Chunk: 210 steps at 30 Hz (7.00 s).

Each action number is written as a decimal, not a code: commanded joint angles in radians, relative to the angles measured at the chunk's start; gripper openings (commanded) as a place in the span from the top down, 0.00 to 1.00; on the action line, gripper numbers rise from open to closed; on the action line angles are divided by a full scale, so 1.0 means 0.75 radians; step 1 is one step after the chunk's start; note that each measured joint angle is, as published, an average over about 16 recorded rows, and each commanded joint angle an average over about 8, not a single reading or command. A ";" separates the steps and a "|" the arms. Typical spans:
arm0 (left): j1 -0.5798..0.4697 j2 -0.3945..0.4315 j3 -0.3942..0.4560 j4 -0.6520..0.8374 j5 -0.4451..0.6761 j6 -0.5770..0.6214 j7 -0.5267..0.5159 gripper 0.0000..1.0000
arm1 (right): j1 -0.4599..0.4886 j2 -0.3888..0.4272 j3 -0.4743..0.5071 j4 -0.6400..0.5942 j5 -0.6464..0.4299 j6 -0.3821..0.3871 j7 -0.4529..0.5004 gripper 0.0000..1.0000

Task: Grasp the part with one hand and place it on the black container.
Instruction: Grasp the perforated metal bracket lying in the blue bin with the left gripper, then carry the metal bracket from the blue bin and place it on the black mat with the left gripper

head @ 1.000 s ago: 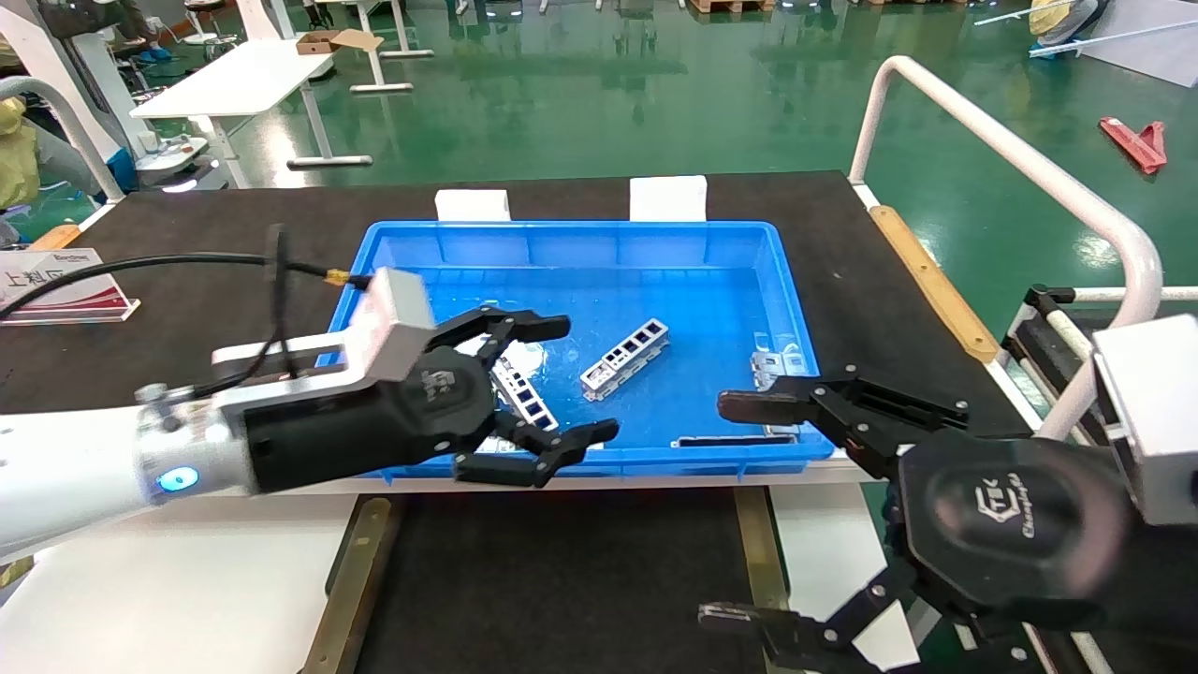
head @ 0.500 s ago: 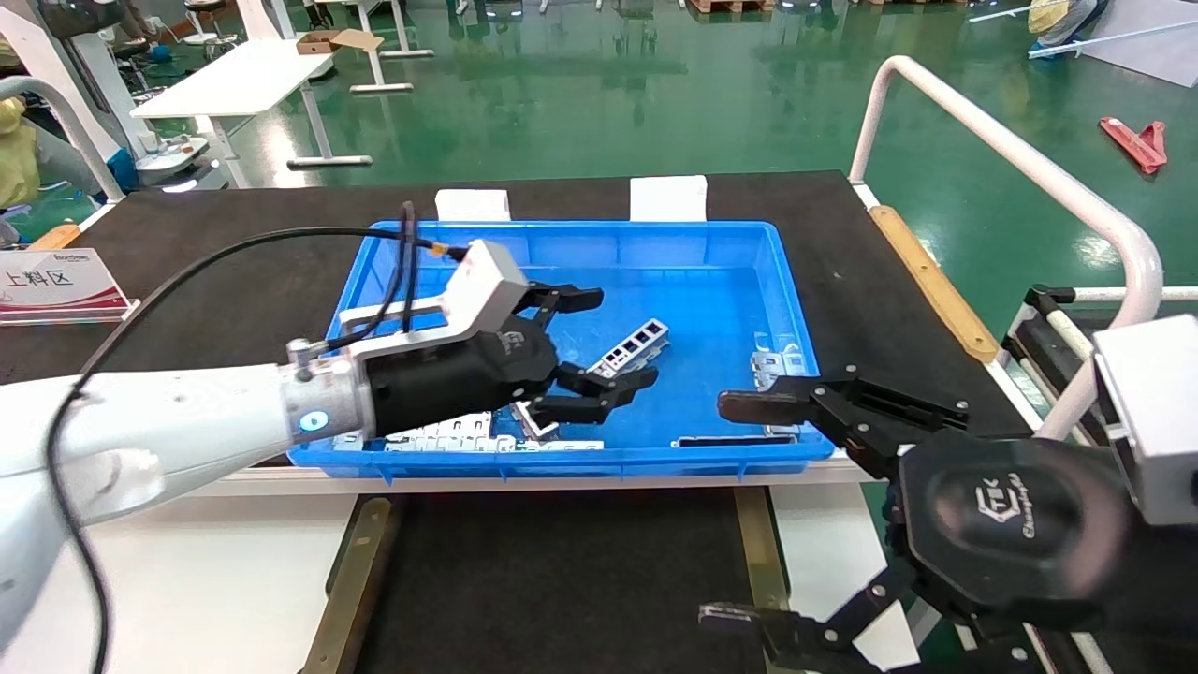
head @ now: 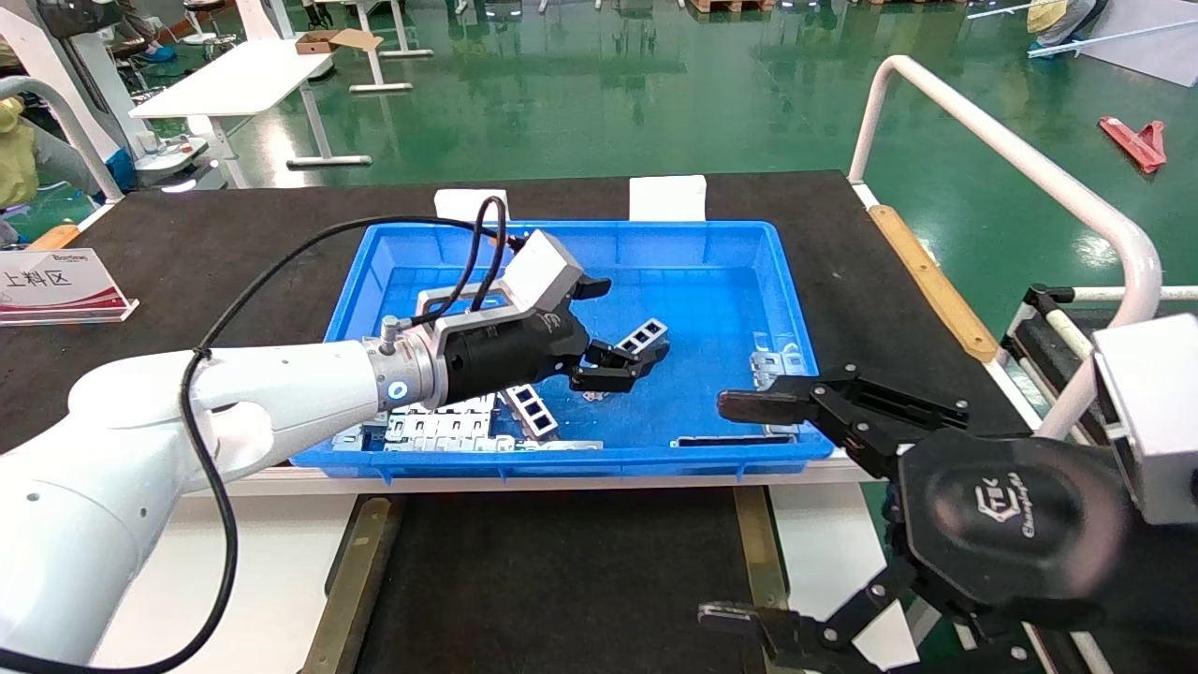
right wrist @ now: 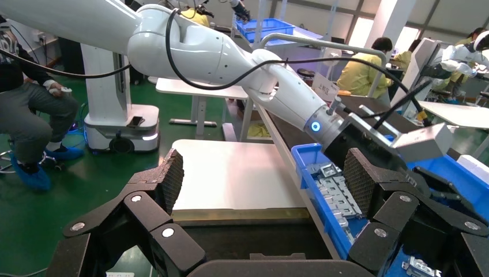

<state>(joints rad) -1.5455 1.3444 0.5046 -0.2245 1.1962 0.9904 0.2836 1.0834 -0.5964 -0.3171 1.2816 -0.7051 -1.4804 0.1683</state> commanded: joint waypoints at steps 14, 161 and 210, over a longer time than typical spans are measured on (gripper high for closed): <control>0.053 0.033 0.138 -0.011 -0.041 -0.165 -0.022 0.00 | 0.000 0.000 -0.001 0.000 0.000 0.000 0.000 0.00; 1.073 -0.519 0.512 -1.209 -0.824 -0.698 -0.302 1.00 | 0.002 0.003 -0.007 0.000 0.005 0.003 -0.004 1.00; 1.105 0.033 0.240 -0.800 -1.137 -1.177 -0.077 1.00 | 0.002 0.004 -0.010 0.000 0.006 0.004 -0.005 1.00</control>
<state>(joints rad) -0.7162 1.3686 0.6858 -0.8261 0.3453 0.1085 0.2250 1.0851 -0.5935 -0.3242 1.2815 -0.7002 -1.4774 0.1647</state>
